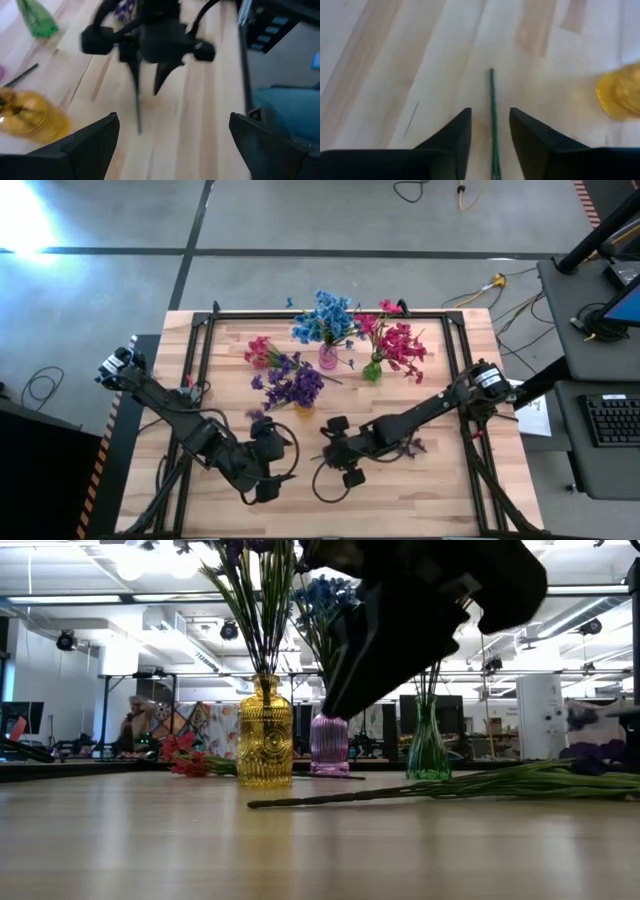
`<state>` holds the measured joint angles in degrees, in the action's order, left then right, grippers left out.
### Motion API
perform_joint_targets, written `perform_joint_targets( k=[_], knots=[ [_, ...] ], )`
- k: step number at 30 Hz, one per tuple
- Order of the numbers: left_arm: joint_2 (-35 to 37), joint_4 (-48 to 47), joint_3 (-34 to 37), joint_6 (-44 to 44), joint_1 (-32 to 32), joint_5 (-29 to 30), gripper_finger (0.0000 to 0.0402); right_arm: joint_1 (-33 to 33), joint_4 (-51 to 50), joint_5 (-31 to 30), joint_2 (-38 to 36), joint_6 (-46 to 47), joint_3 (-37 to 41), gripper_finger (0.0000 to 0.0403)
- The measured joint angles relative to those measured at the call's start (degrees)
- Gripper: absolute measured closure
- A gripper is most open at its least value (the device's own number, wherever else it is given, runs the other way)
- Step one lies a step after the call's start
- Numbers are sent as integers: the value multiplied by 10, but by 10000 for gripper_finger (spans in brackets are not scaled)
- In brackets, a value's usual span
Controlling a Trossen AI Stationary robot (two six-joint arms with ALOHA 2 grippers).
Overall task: Sort flowers into vase by color
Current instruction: Put the violet flowers into the yellow vase
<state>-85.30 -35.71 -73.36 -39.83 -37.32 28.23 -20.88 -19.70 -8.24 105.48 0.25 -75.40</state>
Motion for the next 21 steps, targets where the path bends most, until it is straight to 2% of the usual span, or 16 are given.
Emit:
perform_joint_targets(
  k=[5,11,15,21],
  knots=[
    [-31,76,0,33,-1,12,39,-34,-82,-73,-42,18,1,240],
    [-89,150,0,57,1,43,39,-106,-157,-162,-86,53,8,244],
    [-140,186,-8,119,2,87,39,-143,-162,-171,-100,68,10,254],
    [-225,188,-77,185,7,145,39,-176,-172,-175,-107,91,10,263]
  ],
)
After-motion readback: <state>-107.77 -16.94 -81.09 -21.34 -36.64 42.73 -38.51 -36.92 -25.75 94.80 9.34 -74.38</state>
